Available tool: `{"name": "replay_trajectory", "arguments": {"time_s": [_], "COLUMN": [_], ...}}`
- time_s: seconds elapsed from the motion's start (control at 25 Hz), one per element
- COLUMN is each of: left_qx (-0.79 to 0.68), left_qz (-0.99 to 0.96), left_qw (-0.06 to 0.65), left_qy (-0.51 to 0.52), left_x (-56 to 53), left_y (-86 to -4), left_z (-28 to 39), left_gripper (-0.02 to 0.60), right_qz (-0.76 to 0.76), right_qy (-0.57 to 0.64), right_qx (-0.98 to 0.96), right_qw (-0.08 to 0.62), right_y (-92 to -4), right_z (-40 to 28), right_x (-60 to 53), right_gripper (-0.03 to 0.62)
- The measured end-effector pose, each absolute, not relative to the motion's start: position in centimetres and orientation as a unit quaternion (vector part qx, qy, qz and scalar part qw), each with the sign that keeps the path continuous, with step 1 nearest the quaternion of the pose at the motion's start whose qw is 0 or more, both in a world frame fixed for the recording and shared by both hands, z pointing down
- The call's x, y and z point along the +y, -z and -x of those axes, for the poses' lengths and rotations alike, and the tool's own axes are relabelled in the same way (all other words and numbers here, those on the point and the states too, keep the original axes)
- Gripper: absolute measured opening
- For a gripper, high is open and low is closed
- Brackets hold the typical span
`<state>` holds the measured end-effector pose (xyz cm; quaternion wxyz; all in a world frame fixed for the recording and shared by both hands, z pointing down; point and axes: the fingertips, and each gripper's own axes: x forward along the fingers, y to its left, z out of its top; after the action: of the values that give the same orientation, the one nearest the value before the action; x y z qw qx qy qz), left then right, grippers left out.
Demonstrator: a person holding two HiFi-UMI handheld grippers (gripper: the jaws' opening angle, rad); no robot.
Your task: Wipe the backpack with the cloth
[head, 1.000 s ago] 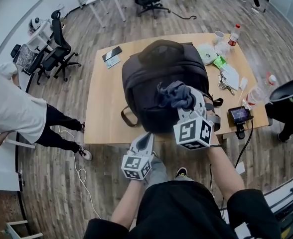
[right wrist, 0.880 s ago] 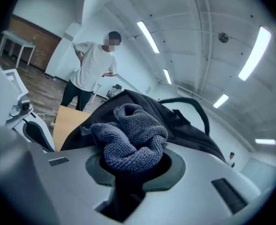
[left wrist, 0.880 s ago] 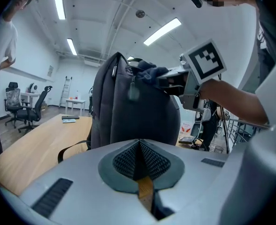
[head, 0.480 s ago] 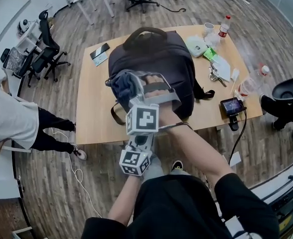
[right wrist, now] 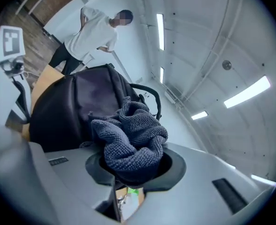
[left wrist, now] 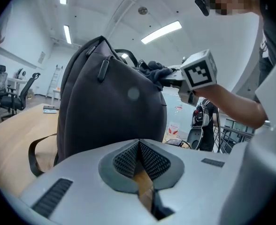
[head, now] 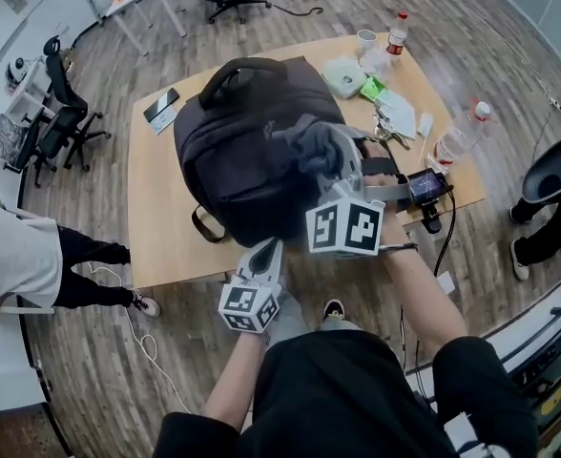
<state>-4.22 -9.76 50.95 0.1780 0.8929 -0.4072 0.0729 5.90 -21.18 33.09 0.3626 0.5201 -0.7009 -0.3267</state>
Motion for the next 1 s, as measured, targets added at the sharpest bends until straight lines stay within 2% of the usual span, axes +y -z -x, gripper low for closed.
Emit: {"name": "replay_trajectory", "arguments": {"time_s": [0.32,0.48,0.56,0.68,1.0], "left_qx": [-0.414,-0.415,-0.418,-0.422,-0.438], "left_qz": [-0.888,-0.889,-0.887,-0.884,-0.876], "left_qw": [0.181,0.18,0.182,0.182,0.186], "left_qy": [-0.081,-0.08,-0.08,-0.08,-0.079], "left_x": [-9.2,-8.3,-7.9,-7.4,-7.7], "left_y": [-51.1,-50.9,-51.0,-51.1,-51.6], "left_z": [4.7,5.1,5.4,5.9,6.9], "left_gripper": [0.017,0.015,0.016,0.017,0.017], "right_qz": [-0.526,-0.592,-0.556,-0.527,-0.509], "right_qy": [0.156,0.094,0.047,0.038,-0.006], "right_qx": [-0.796,-0.75,-0.776,-0.792,-0.815], "right_qw": [0.256,0.278,0.293,0.305,0.277], "right_y": [-40.7,-44.3,-47.4,-49.2,-49.6], "right_z": [-9.2,-15.7,-15.2,-13.4,-10.0], "right_x": [-14.2,-16.2,-16.9,-16.7,-15.1], "right_gripper": [0.109,0.11,0.11,0.097,0.097]}}
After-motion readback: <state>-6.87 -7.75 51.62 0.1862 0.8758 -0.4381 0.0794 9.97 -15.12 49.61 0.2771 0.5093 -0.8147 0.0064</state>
